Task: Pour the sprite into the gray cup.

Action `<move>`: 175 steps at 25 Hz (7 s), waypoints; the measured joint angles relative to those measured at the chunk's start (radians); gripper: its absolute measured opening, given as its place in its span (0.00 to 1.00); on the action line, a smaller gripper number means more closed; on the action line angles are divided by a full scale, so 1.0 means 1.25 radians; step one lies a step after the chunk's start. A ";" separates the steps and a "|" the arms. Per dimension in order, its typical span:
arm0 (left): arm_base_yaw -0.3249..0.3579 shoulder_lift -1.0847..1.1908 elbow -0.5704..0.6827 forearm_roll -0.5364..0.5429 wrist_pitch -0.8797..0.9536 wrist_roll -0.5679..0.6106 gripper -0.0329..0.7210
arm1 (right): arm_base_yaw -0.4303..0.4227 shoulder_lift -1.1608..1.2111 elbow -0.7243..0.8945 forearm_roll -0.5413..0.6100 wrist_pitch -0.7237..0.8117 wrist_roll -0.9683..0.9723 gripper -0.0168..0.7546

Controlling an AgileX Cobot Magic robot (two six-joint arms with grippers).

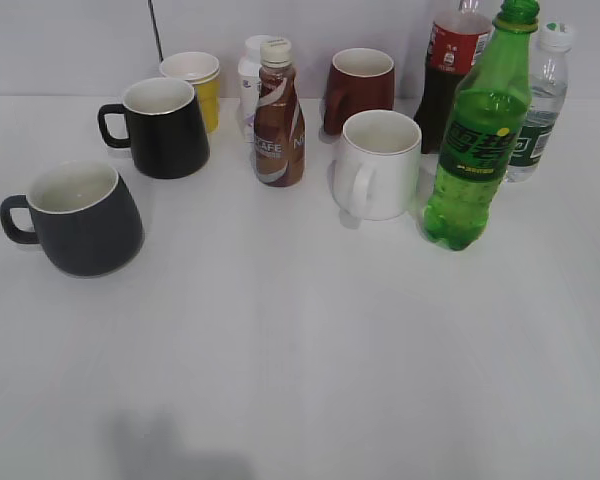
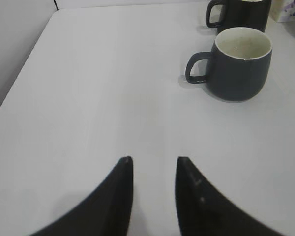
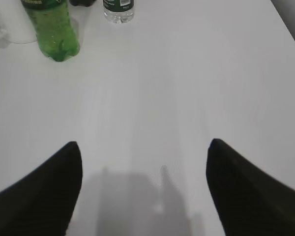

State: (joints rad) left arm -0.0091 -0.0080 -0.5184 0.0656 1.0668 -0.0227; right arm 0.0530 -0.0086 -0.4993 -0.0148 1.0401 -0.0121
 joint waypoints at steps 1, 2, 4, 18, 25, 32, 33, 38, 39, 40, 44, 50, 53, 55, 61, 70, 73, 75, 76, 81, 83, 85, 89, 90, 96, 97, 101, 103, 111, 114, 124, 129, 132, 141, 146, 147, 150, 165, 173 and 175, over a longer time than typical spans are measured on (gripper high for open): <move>0.000 0.000 0.000 0.000 0.000 0.000 0.36 | 0.000 0.000 0.000 0.000 0.000 0.000 0.79; 0.000 0.000 0.000 0.000 0.000 0.000 0.36 | 0.000 0.000 0.000 0.000 0.000 0.000 0.79; 0.000 0.000 0.000 0.000 0.000 0.000 0.36 | 0.000 0.000 0.000 0.000 0.000 0.000 0.79; 0.000 0.000 0.000 0.000 0.000 0.000 0.36 | 0.000 0.000 0.000 0.000 0.000 0.000 0.79; 0.000 0.028 -0.011 -0.038 -0.028 0.000 0.36 | 0.000 0.000 0.000 0.000 0.000 0.000 0.79; 0.000 0.231 0.016 -0.135 -0.692 0.000 0.36 | 0.000 0.000 0.000 0.000 0.000 0.000 0.79; 0.000 0.271 0.022 -0.143 -0.791 0.000 0.36 | 0.000 0.000 0.000 0.000 0.000 0.000 0.79; 0.000 0.535 0.058 -0.098 -1.105 0.000 0.36 | 0.000 0.000 0.000 0.000 0.000 0.001 0.79; 0.000 0.588 0.064 -0.075 -1.139 0.000 0.36 | 0.000 0.000 0.000 0.000 0.000 0.001 0.79; 0.000 0.635 0.069 -0.057 -1.164 0.000 0.37 | 0.000 0.000 0.000 0.000 0.000 0.001 0.79; 0.000 0.805 0.124 -0.008 -1.210 0.000 0.37 | 0.000 0.000 0.000 0.000 0.000 0.001 0.79; 0.000 0.936 0.316 0.021 -1.365 0.000 0.39 | 0.000 0.000 0.000 0.000 0.000 0.003 0.79; 0.000 1.001 0.338 0.063 -1.475 0.000 0.45 | 0.000 0.000 0.000 0.001 0.000 0.003 0.79; 0.000 1.050 0.333 0.087 -1.513 0.002 0.50 | 0.000 0.000 0.000 0.001 0.000 0.003 0.79; 0.000 1.234 0.274 0.122 -1.622 0.003 0.56 | 0.000 0.000 0.000 0.001 0.000 0.004 0.79; 0.000 1.423 0.175 0.134 -1.745 0.018 0.47 | 0.000 0.000 0.000 0.001 0.000 0.004 0.79; 0.000 1.439 0.139 0.139 -1.739 0.018 0.22 | 0.000 0.000 0.000 0.003 0.000 0.004 0.79; 0.002 1.442 0.125 0.143 -1.725 0.024 0.11 | 0.000 0.000 0.000 0.012 0.000 0.004 0.79; 0.002 1.442 0.123 0.153 -1.723 0.026 0.11 | 0.000 0.000 0.000 0.021 0.000 0.004 0.79; 0.003 1.435 0.120 0.186 -1.724 0.031 0.11 | 0.000 0.001 -0.014 0.095 -0.072 -0.033 0.79; 0.003 1.420 0.120 0.187 -1.727 0.032 0.11 | 0.000 0.029 -0.022 0.113 -0.220 -0.068 0.79; 0.003 1.399 0.120 0.189 -1.731 0.032 0.11 | 0.000 0.083 -0.025 0.119 -0.417 -0.103 0.79; 0.003 1.364 0.120 0.207 -1.734 0.032 0.11 | 0.000 0.241 -0.025 0.120 -0.725 -0.142 0.79; 0.003 1.357 0.120 0.215 -1.734 0.032 0.11 | 0.000 0.286 -0.025 0.120 -0.777 -0.144 0.79; 0.003 1.326 0.128 0.260 -1.738 0.032 0.11 | 0.000 0.516 -0.016 0.125 -0.978 -0.110 0.79; 0.003 1.321 0.134 0.262 -1.739 0.033 0.11 | 0.000 0.547 -0.002 0.125 -0.986 -0.086 0.79; 0.003 1.315 0.145 0.263 -1.742 0.034 0.11 | 0.010 0.633 0.143 0.124 -1.077 0.046 0.79; 0.003 1.315 0.147 0.263 -1.742 0.034 0.11 | 0.034 0.653 0.212 0.093 -1.141 0.093 0.79; 0.002 1.315 0.148 0.262 -1.743 0.034 0.11 | 0.158 0.850 0.238 -0.081 -1.276 0.122 0.79; 0.002 1.315 0.148 0.262 -1.745 0.034 0.11 | 0.160 0.994 0.214 -0.107 -1.365 0.118 0.79; 0.002 1.315 0.148 0.272 -1.746 0.034 0.11 | 0.162 1.353 0.026 -0.193 -1.562 0.200 0.88; -0.030 1.300 0.148 0.282 -1.709 0.034 0.11 | 0.162 1.434 -0.075 -0.214 -1.560 0.229 0.75; -0.093 1.258 0.148 0.274 -1.612 0.034 0.11 | 0.162 1.425 -0.081 -0.240 -1.541 0.230 0.58; -0.330 1.145 0.086 0.222 -1.388 0.034 0.11 | 0.277 1.200 -0.118 -0.383 -1.192 0.083 0.57; -0.414 1.126 0.025 0.223 -1.336 0.034 0.11 | 0.383 1.160 -0.211 -0.384 -1.036 -0.111 0.57; -0.422 1.122 0.013 0.223 -1.325 0.034 0.11 | 0.393 1.160 -0.228 -0.384 -1.010 -0.153 0.57; -0.432 1.111 -0.009 0.223 -1.311 0.034 0.11 | 0.411 1.160 -0.274 -0.384 -0.945 -0.262 0.57; -0.469 1.068 -0.016 0.224 -1.250 0.034 0.11 | 0.413 1.160 -0.312 -0.382 -0.876 -0.657 0.57; -0.469 1.068 -0.016 0.226 -1.249 0.034 0.11 | 0.413 1.160 -0.312 -0.382 -0.877 -0.746 0.57; -0.469 1.068 -0.016 0.229 -1.249 0.034 0.11 | 0.413 1.160 -0.312 -0.382 -0.878 -0.753 0.57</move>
State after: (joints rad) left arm -0.5954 1.3274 -0.5382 0.3523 -0.4945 0.0203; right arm 0.5696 1.4416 -0.8892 -0.4923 -0.0572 -0.9530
